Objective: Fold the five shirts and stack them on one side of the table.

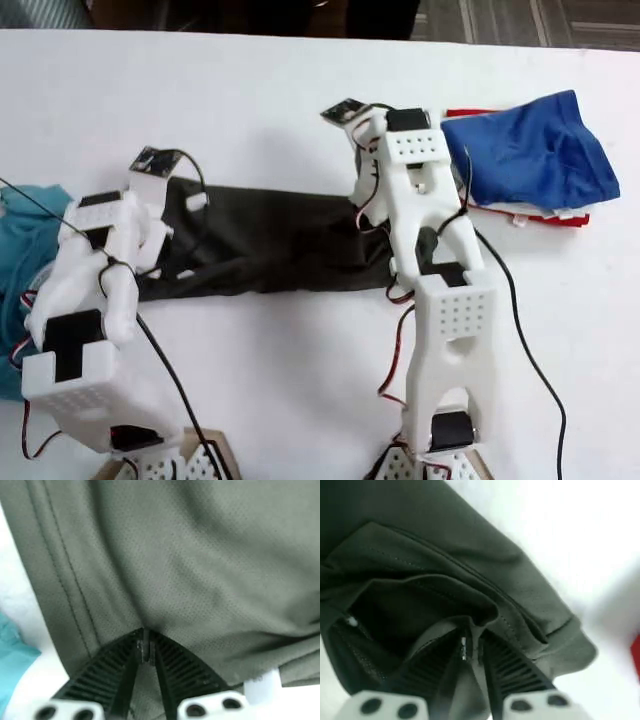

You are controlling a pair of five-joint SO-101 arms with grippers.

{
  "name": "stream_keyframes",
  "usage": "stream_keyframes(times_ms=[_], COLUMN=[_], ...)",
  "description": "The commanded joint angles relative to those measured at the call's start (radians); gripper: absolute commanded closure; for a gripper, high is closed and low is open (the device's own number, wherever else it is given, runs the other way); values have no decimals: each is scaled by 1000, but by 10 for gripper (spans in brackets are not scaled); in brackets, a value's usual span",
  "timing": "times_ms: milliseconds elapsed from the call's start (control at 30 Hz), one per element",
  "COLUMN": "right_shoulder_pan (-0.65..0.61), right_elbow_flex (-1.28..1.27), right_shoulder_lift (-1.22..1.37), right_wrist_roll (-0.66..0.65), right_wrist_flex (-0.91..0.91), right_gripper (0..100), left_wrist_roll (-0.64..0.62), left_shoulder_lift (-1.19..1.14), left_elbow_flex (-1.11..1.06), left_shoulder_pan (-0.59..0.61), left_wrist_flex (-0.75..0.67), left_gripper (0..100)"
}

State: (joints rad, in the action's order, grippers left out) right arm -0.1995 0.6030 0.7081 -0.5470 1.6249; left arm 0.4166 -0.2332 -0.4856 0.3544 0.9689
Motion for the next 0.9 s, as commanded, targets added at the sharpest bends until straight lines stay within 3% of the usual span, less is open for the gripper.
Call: stream_keyframes(times_ms=[0,400,600,667,767,867], right_shoulder_pan=[39,104,99,74,12,-54], right_elbow_flex=[101,207,244,256,249,181], right_shoulder_lift=[-13,-5,-38,-62,-117,-188], right_wrist_roll=[0,0,9,11,11,37], right_wrist_flex=[-5,38,58,82,137,143], right_gripper=[979,967,789,824,981,978], left_wrist_roll=[2,2,2,2,2,2], left_shoulder_lift=[0,0,0,0,0,0], left_elbow_flex=[-4,-4,-4,-4,-4,-4], left_shoulder_pan=[6,6,6,6,6,6], left_wrist_flex=[-44,-44,-44,-44,-44,-44], left_gripper=[975,975,975,975,975,975])
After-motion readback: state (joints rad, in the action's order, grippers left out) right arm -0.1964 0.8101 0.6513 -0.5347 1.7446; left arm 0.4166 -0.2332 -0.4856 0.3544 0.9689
